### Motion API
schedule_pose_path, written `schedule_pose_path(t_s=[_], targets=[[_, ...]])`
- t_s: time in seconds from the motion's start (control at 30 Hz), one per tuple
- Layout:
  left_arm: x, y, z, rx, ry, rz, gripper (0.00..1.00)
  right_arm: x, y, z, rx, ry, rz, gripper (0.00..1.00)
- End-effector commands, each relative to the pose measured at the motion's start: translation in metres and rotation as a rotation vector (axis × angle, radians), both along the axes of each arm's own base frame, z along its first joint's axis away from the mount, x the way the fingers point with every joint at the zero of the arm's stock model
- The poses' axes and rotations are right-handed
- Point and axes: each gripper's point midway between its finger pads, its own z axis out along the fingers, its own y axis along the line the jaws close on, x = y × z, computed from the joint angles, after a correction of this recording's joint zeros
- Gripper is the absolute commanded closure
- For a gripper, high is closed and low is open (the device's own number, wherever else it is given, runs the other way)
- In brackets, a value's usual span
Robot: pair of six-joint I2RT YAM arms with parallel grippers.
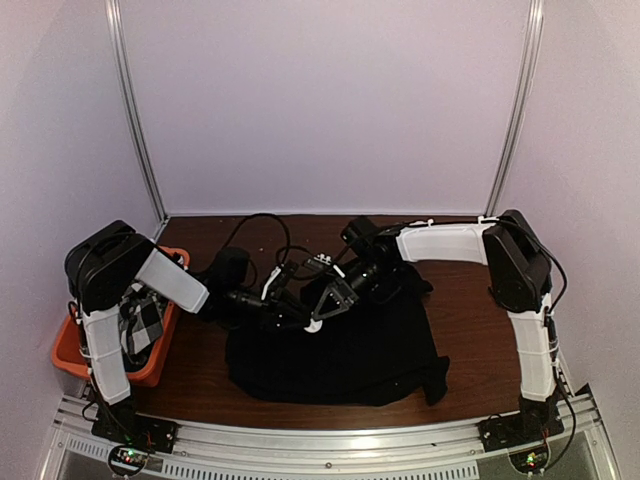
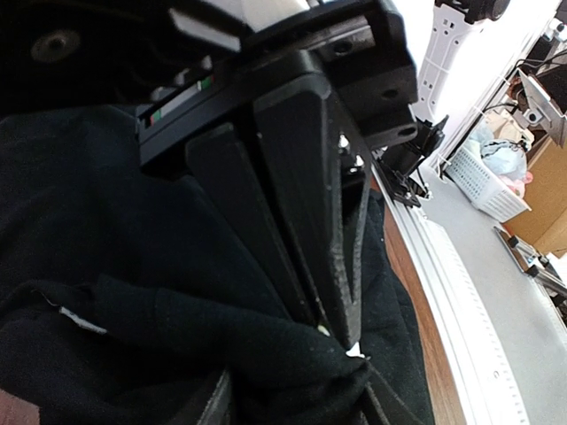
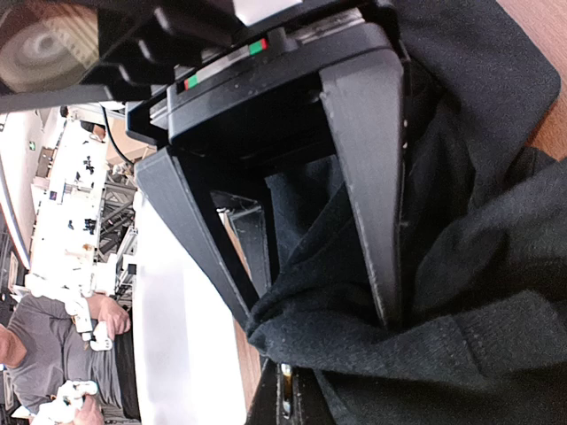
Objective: Pin the brooch onto the clothing
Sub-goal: Cross the brooch on the flattened clothing.
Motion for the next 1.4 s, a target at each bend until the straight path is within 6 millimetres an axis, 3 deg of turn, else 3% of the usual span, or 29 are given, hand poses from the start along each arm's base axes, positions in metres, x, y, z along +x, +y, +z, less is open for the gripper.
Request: schedule_pose_path(t_s=[0.0,0.2,0.73,1.07,1.37], targets=[[0.0044,-0.0027,-0.0113,0.017,0.020,0.001,0.58,-0.0128,0.0116,0.0142,0.056,-0.003,0.068,1.00],[0.0028,-0.0040,-0.0109,0.009,0.037,-0.018,0.61,-0.0146,0.0118,0.0094,0.038,-0.003,0.072,1.00],[-0.0002,-0.0066,-0.0101,-0.005,0.058,-0.047,0.49,-0.0124,0.0137,0.0092,0.037,-0.009,0.076,1.00],[-0.0012,-0.0081,-0.0115,-0.025,0.091,-0.059,0.49,-0.0129,0.0124,0.0067,0.030,-0.012,0.080,1.00],[0.0002,-0.0090,-0.0113,-0.027,0.094,-0.055,0.40,-0.0131,0.0117,0.0051,0.023,-0.011,0.080,1.00]])
